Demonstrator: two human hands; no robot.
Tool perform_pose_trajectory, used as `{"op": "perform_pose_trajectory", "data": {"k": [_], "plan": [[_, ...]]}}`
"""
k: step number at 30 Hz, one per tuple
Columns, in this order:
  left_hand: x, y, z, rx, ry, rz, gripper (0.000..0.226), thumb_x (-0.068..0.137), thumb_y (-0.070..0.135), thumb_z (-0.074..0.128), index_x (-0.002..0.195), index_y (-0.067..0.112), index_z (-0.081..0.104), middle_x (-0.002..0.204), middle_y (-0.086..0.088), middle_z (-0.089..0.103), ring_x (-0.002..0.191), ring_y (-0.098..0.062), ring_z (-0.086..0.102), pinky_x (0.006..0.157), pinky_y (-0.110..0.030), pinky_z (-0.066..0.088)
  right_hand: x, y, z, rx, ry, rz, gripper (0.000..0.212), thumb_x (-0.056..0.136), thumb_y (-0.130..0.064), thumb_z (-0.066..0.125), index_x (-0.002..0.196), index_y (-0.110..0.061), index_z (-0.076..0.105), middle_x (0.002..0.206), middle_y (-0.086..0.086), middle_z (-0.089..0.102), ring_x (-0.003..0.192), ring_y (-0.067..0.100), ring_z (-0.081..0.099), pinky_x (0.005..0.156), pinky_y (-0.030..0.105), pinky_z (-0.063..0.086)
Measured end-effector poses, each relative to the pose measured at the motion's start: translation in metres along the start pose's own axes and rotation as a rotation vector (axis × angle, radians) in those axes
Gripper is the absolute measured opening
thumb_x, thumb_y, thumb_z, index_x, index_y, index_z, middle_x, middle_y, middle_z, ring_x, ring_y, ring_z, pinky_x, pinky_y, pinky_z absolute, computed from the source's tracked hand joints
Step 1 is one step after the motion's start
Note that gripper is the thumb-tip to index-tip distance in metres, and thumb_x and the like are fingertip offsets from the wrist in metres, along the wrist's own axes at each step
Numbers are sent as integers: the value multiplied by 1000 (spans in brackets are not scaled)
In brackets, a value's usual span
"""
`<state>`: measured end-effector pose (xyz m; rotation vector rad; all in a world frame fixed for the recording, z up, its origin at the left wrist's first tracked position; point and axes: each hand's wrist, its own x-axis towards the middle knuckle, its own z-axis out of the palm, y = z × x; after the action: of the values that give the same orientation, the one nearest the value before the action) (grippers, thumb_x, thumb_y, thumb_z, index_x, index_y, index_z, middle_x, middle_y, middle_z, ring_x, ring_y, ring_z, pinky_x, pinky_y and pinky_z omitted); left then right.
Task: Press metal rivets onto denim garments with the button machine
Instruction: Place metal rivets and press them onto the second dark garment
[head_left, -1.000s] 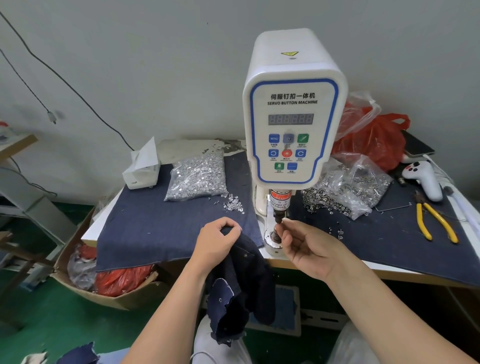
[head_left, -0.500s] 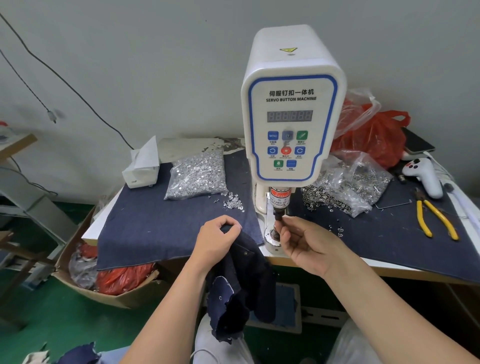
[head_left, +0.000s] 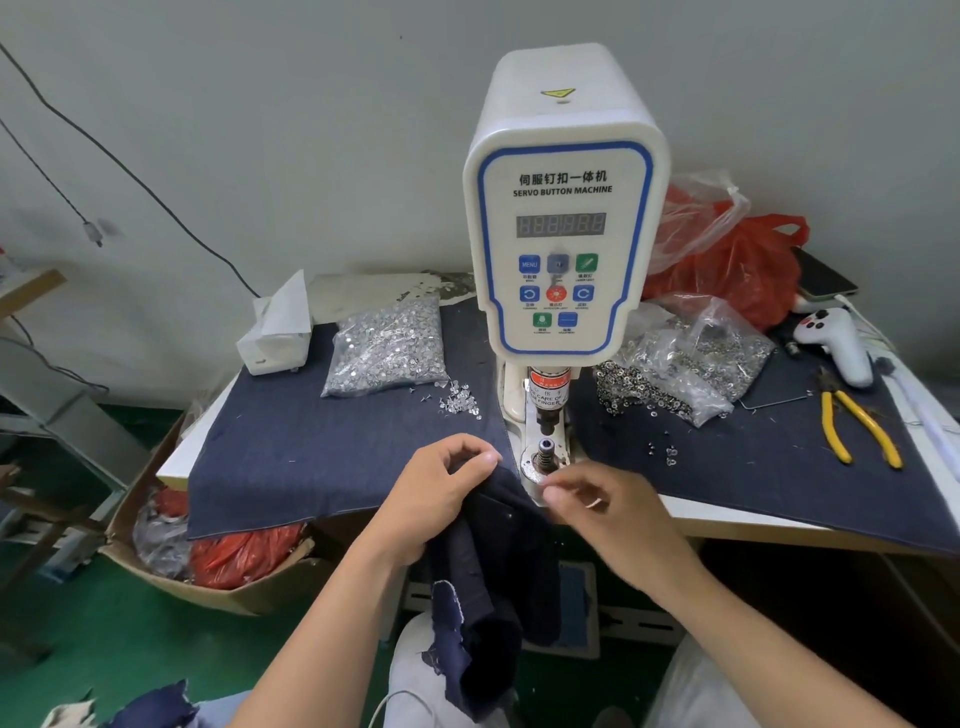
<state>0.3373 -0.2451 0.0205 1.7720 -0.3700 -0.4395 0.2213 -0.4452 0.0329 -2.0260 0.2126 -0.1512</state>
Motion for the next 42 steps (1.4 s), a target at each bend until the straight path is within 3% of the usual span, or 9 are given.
{"op": "perform_pose_trajectory", "data": {"k": [8,13,22,26,28,31,33,35,42], "plan": [[-23,23,22,-261,-151,-66,18,99,42,65,103,25,69,92,-2,66,84,-15,60,79,-30,52,-16,7,15,-280,43,-385,17,89,-44,68,104,-38,65,107,-25,48,110,0,49,98,11,33],[-32,27,31,-335,-212,-58,19,104,39,61,102,21,67,103,-9,70,92,-19,64,82,-32,53,-23,10,18,-277,57,-264,27,88,-38,75,108,-43,57,104,-29,53,104,-12,44,88,5,32],[-34,25,30,-272,-187,-36,22,99,41,63,97,20,70,105,-17,70,101,-28,62,98,-48,47,-20,8,13,-239,-70,-240,28,87,-39,76,95,-48,51,105,-23,52,106,-8,44,85,5,34],[-25,15,26,-71,-171,-4,15,101,42,65,98,28,72,95,4,71,90,-9,61,88,-29,49,-11,17,13,-341,-191,-218,25,90,-45,70,87,-41,45,110,-25,43,113,-9,38,96,18,32],[-11,7,22,122,-46,34,12,103,37,65,93,34,71,88,13,73,82,-2,63,81,-22,49,-3,20,7,-343,-180,-225,29,92,-42,69,85,-38,41,110,-21,50,108,-3,46,94,23,36],[18,-1,3,385,382,68,17,104,26,61,88,32,66,83,13,70,82,-4,64,72,-12,43,15,25,-10,-316,-199,-119,28,91,-38,73,84,-36,46,90,-12,65,80,3,57,74,21,43],[38,-7,-13,504,531,-6,8,103,22,60,99,23,66,96,7,71,95,-16,66,79,-21,44,24,31,-20,-284,-247,-66,25,88,-34,76,84,-34,52,81,-8,66,70,3,54,70,23,44],[56,-14,-22,610,541,-80,11,102,25,63,109,17,68,108,-1,73,103,-23,65,86,-33,46,31,37,-25,-239,-272,-50,25,86,-28,79,83,-31,54,80,-6,67,70,3,54,71,28,47],[79,-16,-13,830,522,-78,15,99,40,68,98,28,77,110,0,70,102,-26,65,85,-42,54,42,51,-27,-180,-268,-57,24,85,-26,80,83,-28,56,69,-22,60,63,-3,48,62,15,40]]}}
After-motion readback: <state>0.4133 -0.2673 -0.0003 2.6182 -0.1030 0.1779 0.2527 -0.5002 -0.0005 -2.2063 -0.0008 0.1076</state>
